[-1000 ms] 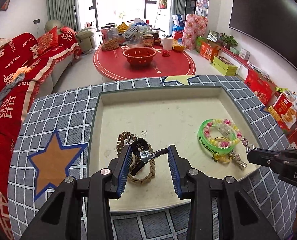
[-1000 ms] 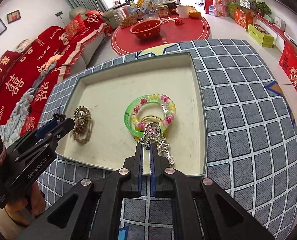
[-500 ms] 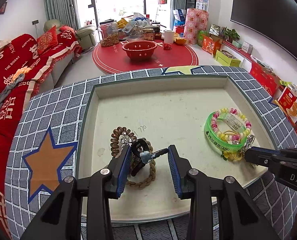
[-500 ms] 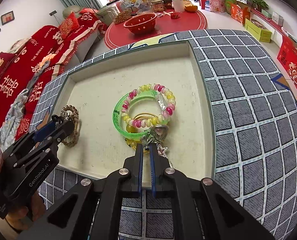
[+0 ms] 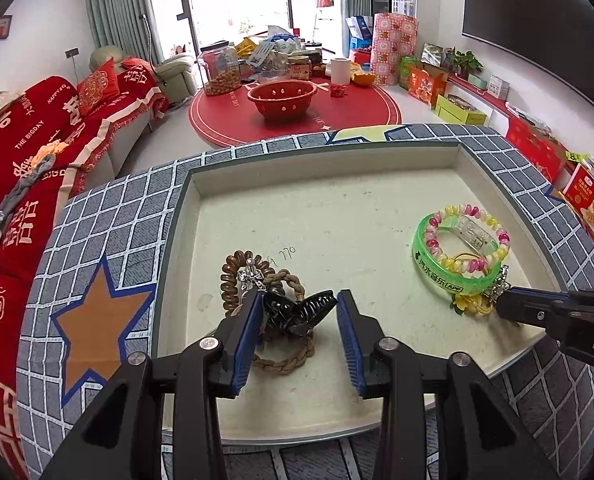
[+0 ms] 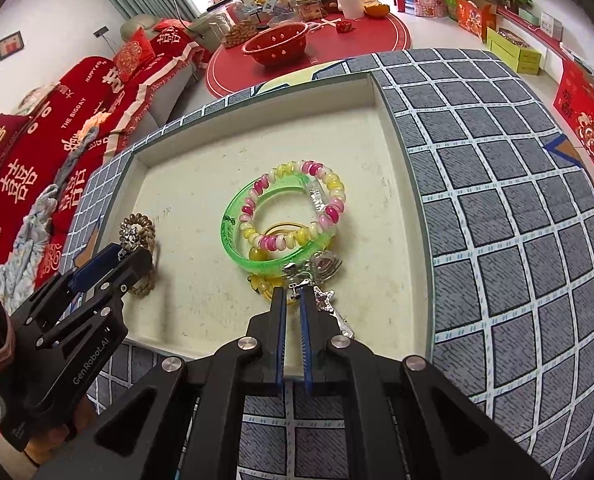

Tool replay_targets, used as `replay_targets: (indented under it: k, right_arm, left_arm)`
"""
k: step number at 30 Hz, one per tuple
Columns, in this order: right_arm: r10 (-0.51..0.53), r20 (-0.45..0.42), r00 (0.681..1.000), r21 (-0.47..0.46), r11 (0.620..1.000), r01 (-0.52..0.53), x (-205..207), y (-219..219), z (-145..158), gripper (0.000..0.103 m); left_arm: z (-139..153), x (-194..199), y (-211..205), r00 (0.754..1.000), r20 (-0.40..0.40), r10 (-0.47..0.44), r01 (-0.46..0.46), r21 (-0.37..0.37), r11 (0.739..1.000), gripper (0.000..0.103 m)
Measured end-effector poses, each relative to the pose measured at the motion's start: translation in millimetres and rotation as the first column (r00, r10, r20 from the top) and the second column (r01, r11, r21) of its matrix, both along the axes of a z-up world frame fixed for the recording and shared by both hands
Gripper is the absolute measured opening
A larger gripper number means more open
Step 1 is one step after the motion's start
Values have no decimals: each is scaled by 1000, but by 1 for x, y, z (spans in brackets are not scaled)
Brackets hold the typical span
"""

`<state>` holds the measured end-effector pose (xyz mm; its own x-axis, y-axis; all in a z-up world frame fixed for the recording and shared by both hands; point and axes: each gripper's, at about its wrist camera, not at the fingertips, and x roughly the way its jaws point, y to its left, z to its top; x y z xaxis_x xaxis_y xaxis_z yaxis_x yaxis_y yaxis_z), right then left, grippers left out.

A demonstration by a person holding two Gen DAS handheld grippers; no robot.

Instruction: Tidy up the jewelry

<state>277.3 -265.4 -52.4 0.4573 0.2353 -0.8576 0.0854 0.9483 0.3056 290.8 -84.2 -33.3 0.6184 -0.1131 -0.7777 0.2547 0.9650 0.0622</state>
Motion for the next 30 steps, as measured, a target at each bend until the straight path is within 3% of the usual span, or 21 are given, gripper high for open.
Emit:
replay_targets:
  k: [1,4,7,11,12,26,28,29,30]
  right_arm:
    - [-3,-1,1000,9,1000,3,0,-1,0,8]
    - [-8,3,1000,35,999,8,-1,-5,2,8]
    - [-10,10,1000,48,999,9,-2,-6,5,15]
    - [-14,32,999,53,999,13,-5,-6,11,46]
    - [-15,40,999,55,998,13,-6,-6,13,48]
    - [-24,61,998,75,997,19,-15,-2,26,58]
    - [-21,61,998,73,997,16,-17,-1,26,61]
    - [-20,63,998,73,997,15,-18,0,27,61]
    - [-17,64,998,74,997,12,-18,1,28,61]
  left_arm:
    - [1,0,0,1000,9,5,-5,0,1000,63]
    - [6,-1,1,1000,28,9,-9,3,1000,63]
    - [8,-3,0,999,37,7,-8,11,1000,63]
    - [10,-2,3,999,38,11,-12,15,1000,63]
    - [11,-2,3,999,37,13,-14,14,1000,63]
    - [25,-13,24,998,56,36,-36,-4,999,64]
    - [26,-15,28,998,56,40,-40,-4,999,84]
    - [27,-17,31,997,66,51,-51,-4,999,103]
    - [29,-20,32,994,87,61,-61,-6,998,103]
